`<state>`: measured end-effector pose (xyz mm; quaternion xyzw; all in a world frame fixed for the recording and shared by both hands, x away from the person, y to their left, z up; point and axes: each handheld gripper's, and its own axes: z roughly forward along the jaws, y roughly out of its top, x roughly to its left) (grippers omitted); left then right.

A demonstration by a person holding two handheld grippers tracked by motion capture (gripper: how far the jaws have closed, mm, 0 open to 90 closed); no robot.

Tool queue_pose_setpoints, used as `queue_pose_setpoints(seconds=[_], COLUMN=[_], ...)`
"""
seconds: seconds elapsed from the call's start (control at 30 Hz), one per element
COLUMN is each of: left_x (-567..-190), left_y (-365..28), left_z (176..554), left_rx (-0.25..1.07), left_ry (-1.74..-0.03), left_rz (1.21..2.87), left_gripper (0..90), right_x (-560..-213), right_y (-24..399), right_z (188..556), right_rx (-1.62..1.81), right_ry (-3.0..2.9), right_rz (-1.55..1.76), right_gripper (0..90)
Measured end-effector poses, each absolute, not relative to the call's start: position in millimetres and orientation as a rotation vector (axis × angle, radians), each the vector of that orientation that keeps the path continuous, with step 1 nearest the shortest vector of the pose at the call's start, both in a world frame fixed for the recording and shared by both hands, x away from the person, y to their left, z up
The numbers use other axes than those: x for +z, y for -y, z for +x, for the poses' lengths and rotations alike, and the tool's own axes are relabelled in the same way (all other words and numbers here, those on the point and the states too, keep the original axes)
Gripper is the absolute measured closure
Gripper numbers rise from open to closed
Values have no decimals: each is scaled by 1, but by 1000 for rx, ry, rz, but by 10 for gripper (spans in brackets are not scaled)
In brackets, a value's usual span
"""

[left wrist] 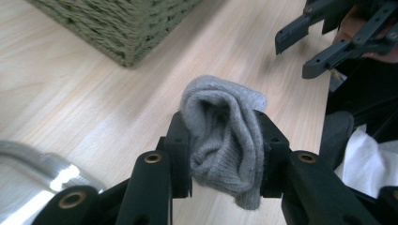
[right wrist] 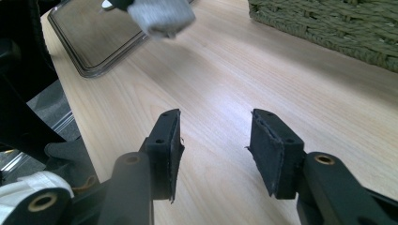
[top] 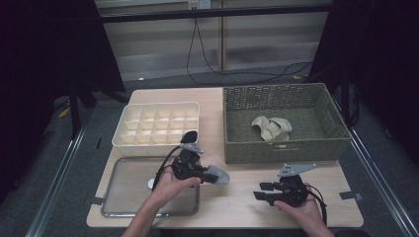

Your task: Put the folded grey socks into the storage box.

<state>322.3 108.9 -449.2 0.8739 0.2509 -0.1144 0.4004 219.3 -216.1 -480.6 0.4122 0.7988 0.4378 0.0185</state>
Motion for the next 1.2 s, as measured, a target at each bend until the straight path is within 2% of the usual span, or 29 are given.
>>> queue_pose_setpoints(seconds=[0.87, 1.2], left_x=[-401, -383], left_y=[-156, -177], left_z=[340, 351], left_rx=[-206, -136], left_ry=[-653, -699], left_rz=[2202, 2218], left_gripper=[646, 645], right_x=[-479, -479], right_y=[219, 219], right_z=[221, 222], right_rx=[1379, 1378], right_ry=[-2466, -2466], right_rz=[1289, 1299], right_gripper=[522, 507])
